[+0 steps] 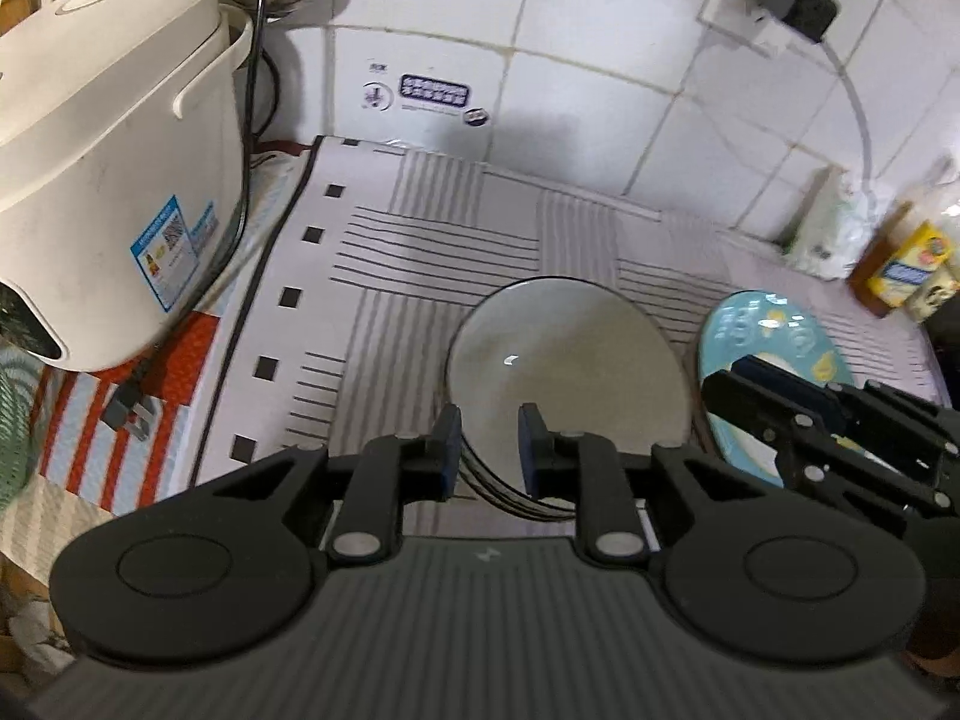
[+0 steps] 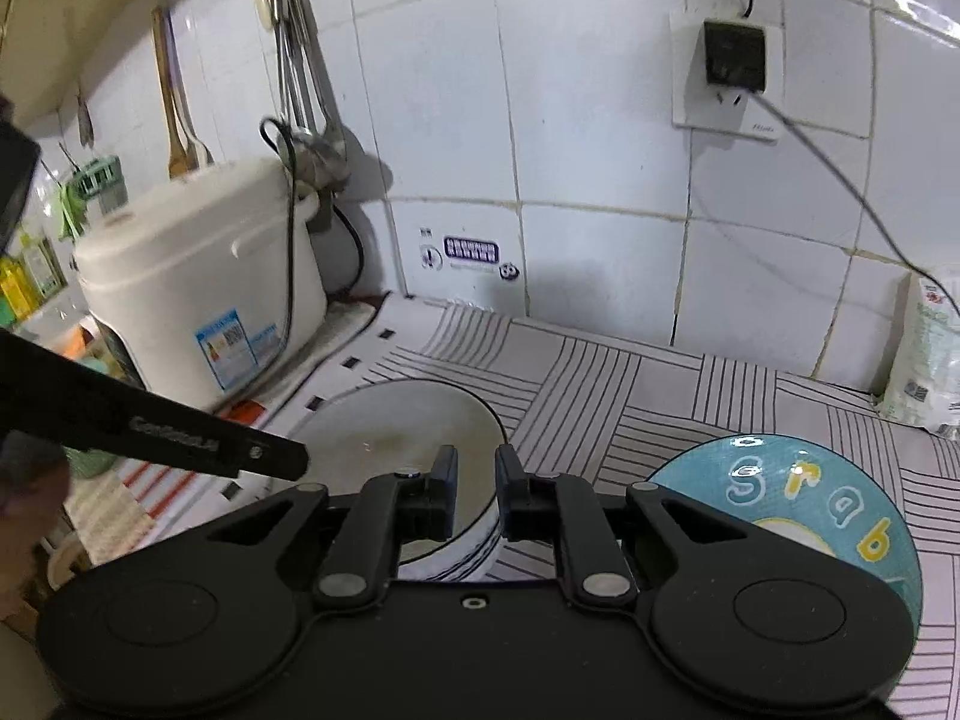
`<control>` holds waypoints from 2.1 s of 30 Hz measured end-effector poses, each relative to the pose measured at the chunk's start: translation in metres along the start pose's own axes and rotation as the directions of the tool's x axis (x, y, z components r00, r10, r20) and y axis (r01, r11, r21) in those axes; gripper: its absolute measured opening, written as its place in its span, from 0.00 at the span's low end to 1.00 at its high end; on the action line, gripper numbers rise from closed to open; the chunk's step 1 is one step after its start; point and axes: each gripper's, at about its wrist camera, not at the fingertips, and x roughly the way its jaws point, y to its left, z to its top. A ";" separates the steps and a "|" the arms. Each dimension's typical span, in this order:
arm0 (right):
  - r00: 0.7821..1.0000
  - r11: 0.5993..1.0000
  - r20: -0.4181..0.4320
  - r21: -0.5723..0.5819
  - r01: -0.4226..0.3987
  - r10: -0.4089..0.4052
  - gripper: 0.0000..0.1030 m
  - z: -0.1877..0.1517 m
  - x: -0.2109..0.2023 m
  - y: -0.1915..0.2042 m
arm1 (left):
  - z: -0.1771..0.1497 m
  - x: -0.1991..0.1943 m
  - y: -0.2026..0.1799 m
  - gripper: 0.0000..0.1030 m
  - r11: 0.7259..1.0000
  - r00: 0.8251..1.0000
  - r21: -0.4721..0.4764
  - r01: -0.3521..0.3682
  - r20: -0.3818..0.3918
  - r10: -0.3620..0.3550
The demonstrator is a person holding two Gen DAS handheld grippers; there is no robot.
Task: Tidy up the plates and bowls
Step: 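Lower the nested bowls into the third bowl and open both grippers, then move both grippers to the three-bowl stack and grip its rim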
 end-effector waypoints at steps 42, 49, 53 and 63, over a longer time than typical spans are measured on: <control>0.999 0.997 0.029 -0.074 -0.013 0.015 0.71 -0.092 -0.034 0.054 | -0.054 -0.057 0.032 0.39 0.988 0.984 0.053 0.148 0.088 -0.152; 1.000 0.999 0.007 -0.048 -0.017 0.017 0.72 -0.101 0.009 0.053 | -0.038 -0.029 0.037 0.44 0.985 0.982 -0.005 0.172 0.077 -0.171; 1.000 1.000 -0.013 -0.007 -0.017 0.017 0.72 -0.104 0.032 0.050 | -0.029 -0.002 0.042 0.45 0.986 0.985 -0.040 0.162 0.069 -0.159; 1.000 0.998 -0.015 0.065 0.008 -0.007 0.86 -0.094 0.069 0.037 | -0.018 0.051 0.045 0.43 0.976 0.982 -0.106 0.188 0.030 -0.186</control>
